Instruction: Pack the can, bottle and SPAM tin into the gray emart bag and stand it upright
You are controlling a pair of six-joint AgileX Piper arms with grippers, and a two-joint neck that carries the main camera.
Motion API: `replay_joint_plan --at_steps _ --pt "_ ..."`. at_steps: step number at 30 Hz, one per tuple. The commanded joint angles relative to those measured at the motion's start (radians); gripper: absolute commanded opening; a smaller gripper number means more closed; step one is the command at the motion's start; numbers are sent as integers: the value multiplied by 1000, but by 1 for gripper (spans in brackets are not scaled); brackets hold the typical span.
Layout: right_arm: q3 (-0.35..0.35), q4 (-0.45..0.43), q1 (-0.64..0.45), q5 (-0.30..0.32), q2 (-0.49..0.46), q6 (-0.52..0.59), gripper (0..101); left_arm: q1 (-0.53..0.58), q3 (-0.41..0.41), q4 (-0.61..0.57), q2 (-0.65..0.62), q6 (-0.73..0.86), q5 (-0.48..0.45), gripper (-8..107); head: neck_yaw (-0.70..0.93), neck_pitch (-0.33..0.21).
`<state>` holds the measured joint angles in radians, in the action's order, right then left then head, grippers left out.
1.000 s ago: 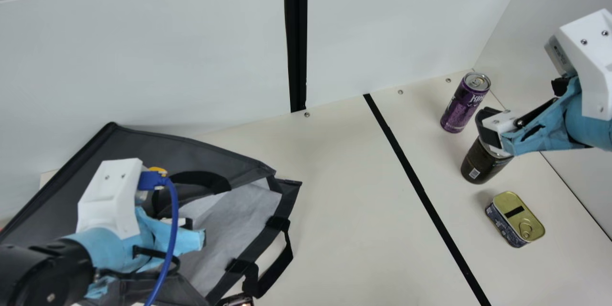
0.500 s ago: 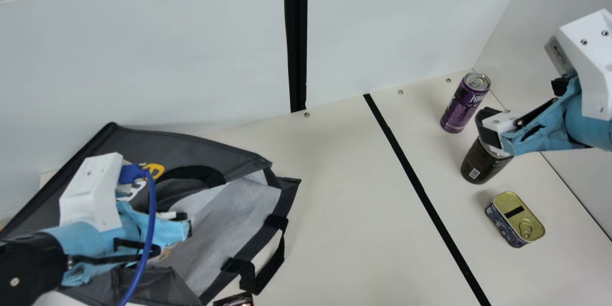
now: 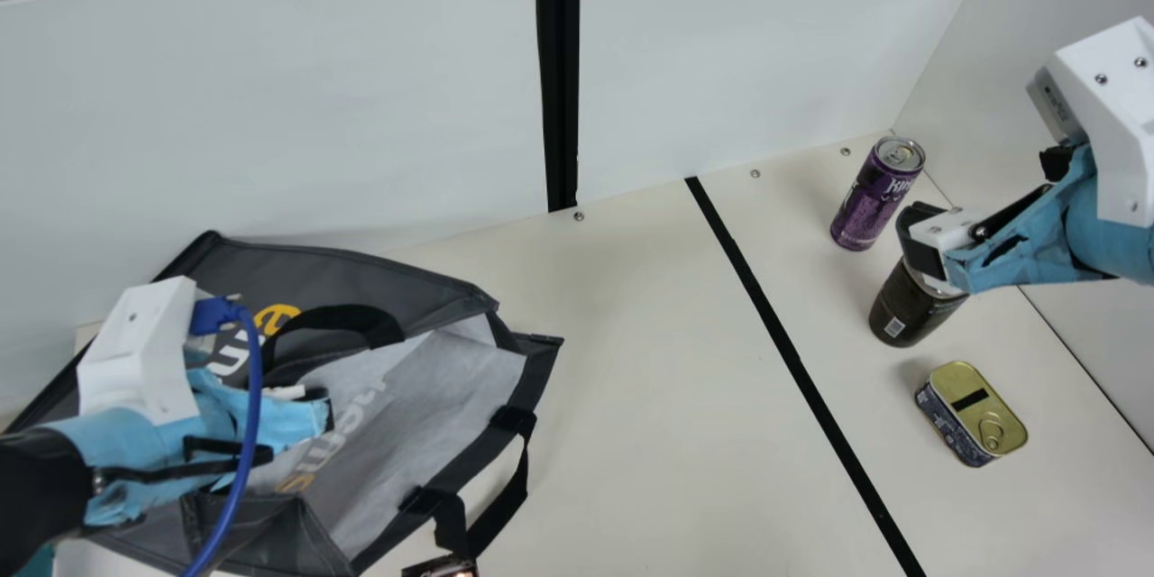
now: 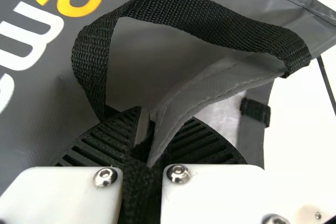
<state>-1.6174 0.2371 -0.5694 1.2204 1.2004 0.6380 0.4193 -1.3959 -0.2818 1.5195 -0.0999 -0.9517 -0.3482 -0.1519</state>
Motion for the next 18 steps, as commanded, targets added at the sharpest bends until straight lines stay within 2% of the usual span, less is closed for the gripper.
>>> replay_joint_plan --at_steps 1,18 --pt "0 0 0 0 0 0 95 -2 -2 5 1 -1 2 -8 -1 -23" --pt "0 0 0 0 0 0 95 -2 2 18 0 0 14 -8 -1 -23"
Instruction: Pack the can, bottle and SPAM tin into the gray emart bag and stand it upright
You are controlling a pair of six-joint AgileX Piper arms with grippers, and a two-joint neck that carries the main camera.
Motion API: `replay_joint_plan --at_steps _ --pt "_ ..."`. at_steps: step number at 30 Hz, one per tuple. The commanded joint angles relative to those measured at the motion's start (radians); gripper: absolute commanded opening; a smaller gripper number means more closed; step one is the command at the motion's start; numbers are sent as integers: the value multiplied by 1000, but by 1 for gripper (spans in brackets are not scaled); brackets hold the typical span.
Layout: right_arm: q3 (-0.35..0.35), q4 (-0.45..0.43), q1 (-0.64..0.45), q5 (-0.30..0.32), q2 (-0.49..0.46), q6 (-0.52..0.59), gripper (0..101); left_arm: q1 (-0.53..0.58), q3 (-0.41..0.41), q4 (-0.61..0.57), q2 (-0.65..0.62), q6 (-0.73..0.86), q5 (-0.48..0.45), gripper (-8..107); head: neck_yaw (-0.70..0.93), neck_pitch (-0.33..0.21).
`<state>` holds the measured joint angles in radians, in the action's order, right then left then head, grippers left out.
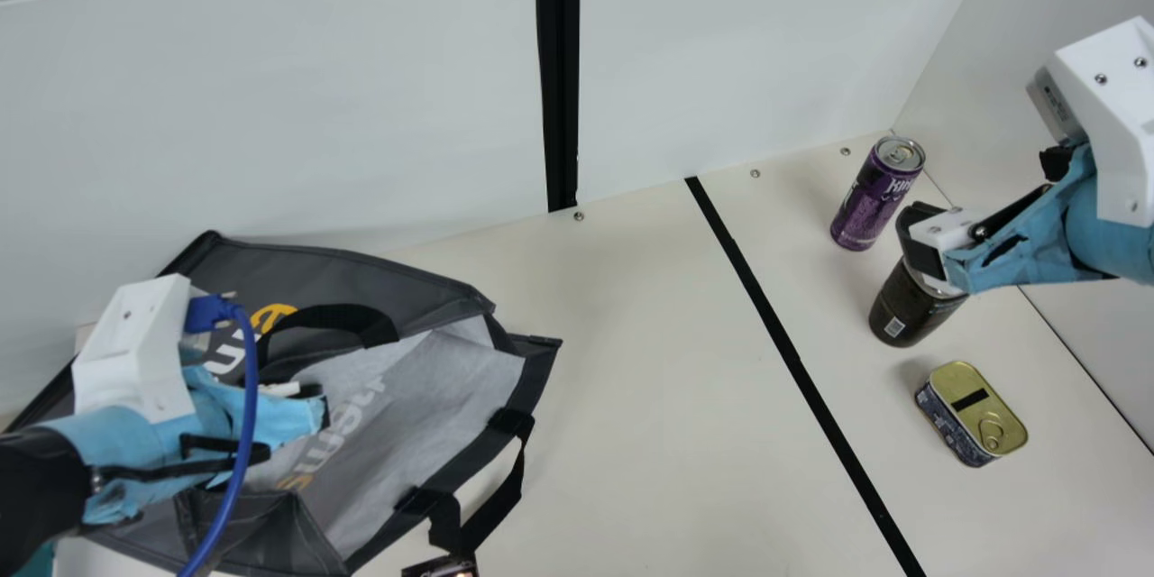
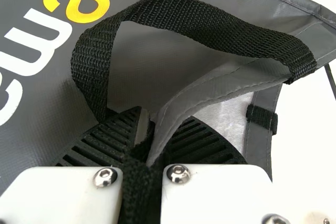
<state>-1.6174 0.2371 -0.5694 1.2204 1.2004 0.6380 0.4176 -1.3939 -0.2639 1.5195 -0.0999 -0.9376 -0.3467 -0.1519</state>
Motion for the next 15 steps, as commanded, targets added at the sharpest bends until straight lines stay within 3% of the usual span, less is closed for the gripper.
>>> replay_joint_plan --at_steps 1,15 --pt "0 0 0 0 0 0 95 0 0 0 0 0 0 -8 -2 -23" --pt "0 0 0 0 0 0 95 0 0 0 0 0 0 -8 -2 -23"
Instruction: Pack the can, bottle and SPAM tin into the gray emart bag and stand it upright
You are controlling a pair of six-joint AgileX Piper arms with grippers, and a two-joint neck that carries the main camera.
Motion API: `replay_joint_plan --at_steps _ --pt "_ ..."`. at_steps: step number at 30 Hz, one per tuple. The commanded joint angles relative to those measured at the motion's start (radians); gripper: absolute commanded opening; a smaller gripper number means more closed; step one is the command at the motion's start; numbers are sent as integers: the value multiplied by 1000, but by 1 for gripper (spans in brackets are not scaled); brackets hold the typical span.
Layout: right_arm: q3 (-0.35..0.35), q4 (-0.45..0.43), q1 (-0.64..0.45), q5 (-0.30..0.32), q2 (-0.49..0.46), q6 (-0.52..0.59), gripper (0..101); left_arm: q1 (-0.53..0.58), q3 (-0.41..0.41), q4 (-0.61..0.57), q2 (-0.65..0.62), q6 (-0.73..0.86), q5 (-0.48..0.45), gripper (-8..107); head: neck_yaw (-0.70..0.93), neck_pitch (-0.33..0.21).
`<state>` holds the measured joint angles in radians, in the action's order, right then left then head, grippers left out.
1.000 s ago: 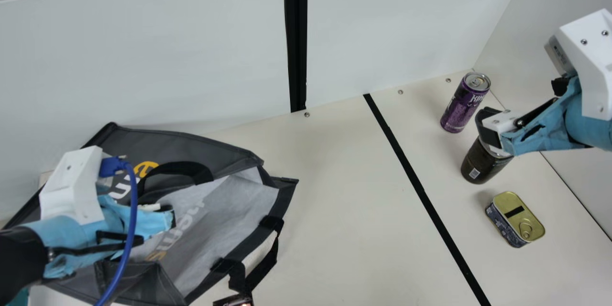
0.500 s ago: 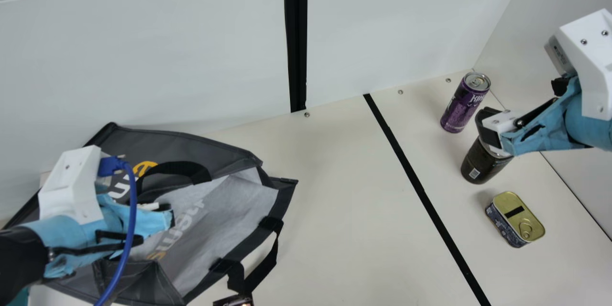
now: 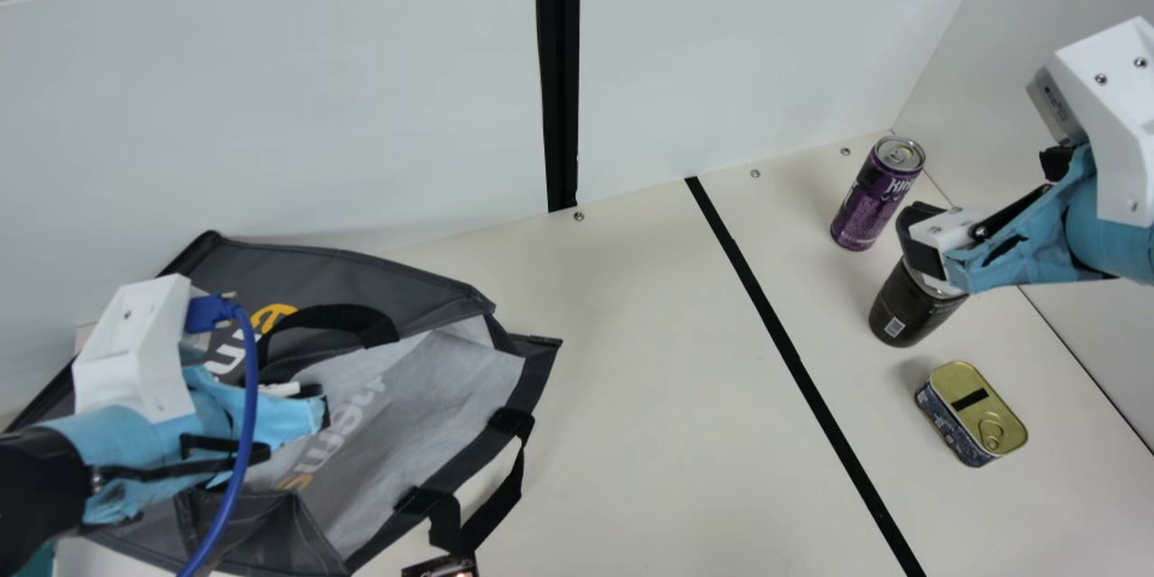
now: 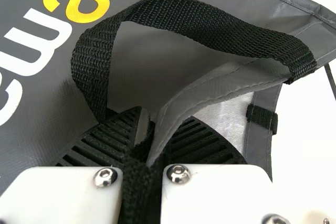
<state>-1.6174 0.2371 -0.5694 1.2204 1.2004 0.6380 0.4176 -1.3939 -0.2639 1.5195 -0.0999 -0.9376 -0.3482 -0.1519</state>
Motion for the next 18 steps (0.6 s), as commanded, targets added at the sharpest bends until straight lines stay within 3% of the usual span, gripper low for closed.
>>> replay_joint_plan --at_steps 1,8,18 --pt "0 0 0 0 0 0 95 0 0 0 0 0 0 -8 -1 -23" --pt "0 0 0 0 0 0 95 0 0 0 0 0 0 -8 -1 -23" --pt "-13 -114 92 -4 -11 -112 95 0 0 0 0 0 0 -8 -1 -23"
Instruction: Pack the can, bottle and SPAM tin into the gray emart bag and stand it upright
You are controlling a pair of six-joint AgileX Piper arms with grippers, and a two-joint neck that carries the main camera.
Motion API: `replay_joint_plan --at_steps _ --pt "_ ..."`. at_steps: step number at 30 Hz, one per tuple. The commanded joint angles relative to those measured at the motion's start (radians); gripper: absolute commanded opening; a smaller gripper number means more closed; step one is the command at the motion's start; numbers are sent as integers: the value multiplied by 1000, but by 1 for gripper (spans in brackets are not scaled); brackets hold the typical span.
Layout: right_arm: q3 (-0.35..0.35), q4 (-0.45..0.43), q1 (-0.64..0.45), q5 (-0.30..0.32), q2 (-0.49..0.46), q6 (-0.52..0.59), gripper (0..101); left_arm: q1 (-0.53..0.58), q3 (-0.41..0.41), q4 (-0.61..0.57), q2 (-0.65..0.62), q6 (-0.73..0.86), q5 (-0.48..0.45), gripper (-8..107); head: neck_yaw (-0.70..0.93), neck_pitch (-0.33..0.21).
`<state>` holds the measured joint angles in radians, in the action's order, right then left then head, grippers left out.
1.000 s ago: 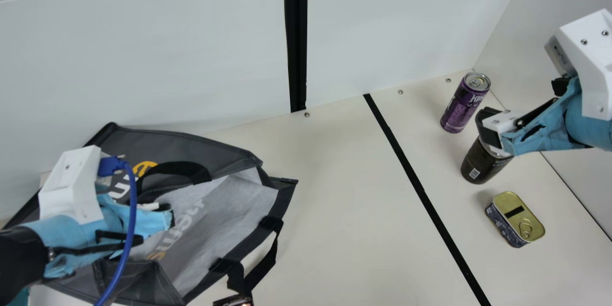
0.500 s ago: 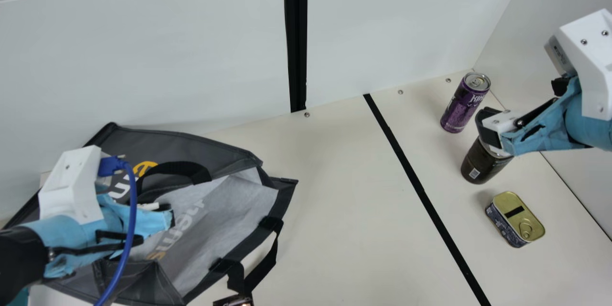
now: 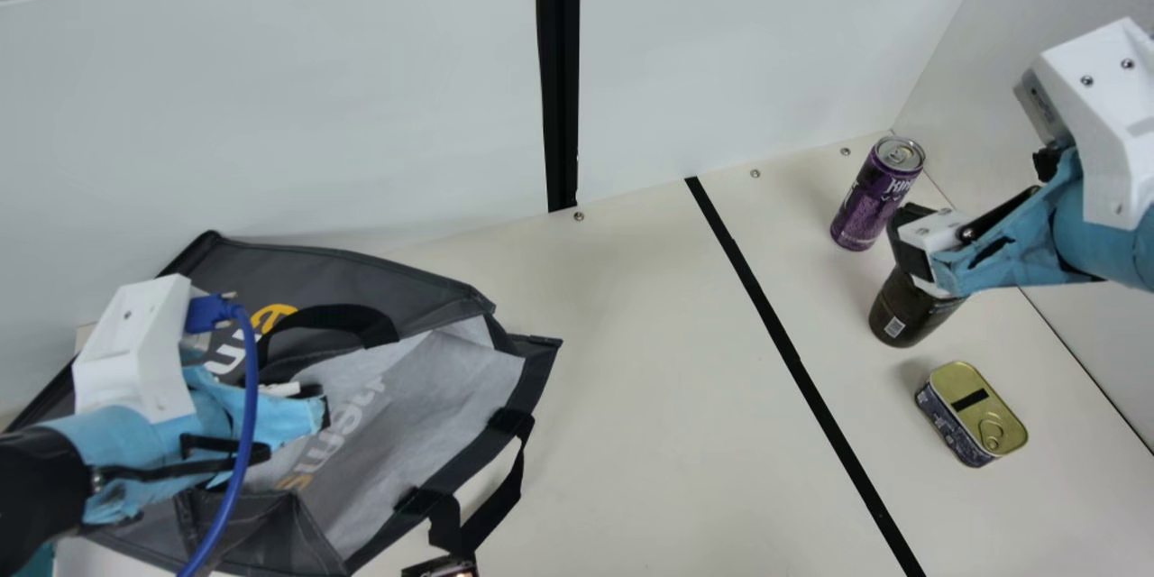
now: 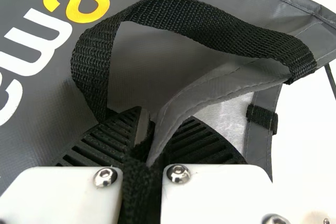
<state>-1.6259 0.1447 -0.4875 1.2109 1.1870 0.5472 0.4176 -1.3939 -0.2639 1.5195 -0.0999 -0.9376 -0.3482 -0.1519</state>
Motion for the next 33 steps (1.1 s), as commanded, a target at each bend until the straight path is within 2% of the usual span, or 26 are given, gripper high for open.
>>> replay_joint_plan --at_steps 1,10,15,24,33 --pt "-11 -38 20 8 5 -37 95 0 0 0 0 0 0 -8 -1 -23" --pt "-41 -190 114 9 30 -196 95 0 0 0 0 0 0 -8 -1 -23" --pt "-48 -240 143 9 49 -271 95 0 0 0 0 0 0 -8 -1 -23" --pt "-71 -277 152 9 100 -338 95 0 0 0 0 0 0 -8 -1 -23" --pt "-127 -272 122 9 180 -337 95 0 0 0 0 0 0 -8 -1 -23"
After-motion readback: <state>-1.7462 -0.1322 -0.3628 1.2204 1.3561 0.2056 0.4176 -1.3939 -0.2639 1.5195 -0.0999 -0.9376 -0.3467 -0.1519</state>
